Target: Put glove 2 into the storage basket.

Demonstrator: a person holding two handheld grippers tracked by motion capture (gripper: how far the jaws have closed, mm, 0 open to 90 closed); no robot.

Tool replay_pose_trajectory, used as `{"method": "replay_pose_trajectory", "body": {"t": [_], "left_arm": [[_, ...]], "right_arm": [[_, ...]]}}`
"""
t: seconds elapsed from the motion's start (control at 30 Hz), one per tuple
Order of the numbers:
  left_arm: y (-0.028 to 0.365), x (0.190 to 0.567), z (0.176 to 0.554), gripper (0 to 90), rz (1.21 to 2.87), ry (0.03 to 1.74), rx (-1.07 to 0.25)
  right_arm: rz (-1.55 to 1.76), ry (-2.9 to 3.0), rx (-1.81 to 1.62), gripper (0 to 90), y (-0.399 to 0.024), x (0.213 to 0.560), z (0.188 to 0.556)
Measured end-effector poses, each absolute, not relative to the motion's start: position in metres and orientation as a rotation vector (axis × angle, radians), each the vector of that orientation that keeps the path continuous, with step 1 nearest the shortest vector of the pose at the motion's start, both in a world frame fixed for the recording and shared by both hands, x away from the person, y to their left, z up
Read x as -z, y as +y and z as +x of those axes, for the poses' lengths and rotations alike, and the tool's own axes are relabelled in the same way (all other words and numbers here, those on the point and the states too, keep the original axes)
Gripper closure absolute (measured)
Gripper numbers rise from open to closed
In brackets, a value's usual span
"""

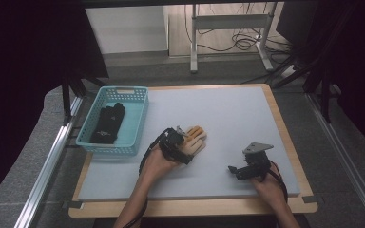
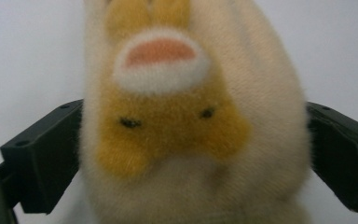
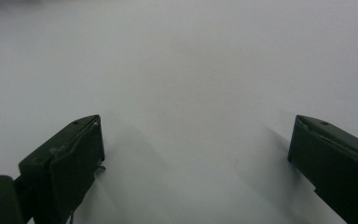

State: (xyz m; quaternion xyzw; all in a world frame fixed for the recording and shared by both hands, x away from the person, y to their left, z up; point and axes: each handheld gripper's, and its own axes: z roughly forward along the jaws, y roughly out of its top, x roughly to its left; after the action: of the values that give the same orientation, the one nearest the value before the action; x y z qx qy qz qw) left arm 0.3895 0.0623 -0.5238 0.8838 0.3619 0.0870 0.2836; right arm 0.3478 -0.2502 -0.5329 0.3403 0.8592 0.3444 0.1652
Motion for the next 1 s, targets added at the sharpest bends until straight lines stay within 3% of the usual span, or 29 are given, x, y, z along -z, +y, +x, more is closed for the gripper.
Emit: {"method": "replay_pose_trajectory", "body": {"t": [0.2,0.43,0.57,0.77,1.0], "left_arm": [[0.065,0.526,0.39,12.1,2.365,0.975,-0.246],[0.068,0.522,0.386,39.0,2.354,0.994,-0.252],[0.067,0.519,0.384,49.2,2.357,1.015,-0.242],[0.068,0.514,0.385,55.5,2.349,1.036,-0.244],[0.078,0.493,0.389,55.6,2.311,1.062,-0.264]], "right_arm": [[0.97,2.448,-0.981,3.3,-0.25,0.533,0.348],[0.971,2.448,-0.982,3.3,-0.25,0.533,0.348],[0.971,2.448,-0.982,3.3,-0.25,0.533,0.348],[0.97,2.448,-0.98,3.3,-0.25,0.533,0.348],[0.969,2.448,-0.98,3.3,-0.25,0.533,0.348]]}}
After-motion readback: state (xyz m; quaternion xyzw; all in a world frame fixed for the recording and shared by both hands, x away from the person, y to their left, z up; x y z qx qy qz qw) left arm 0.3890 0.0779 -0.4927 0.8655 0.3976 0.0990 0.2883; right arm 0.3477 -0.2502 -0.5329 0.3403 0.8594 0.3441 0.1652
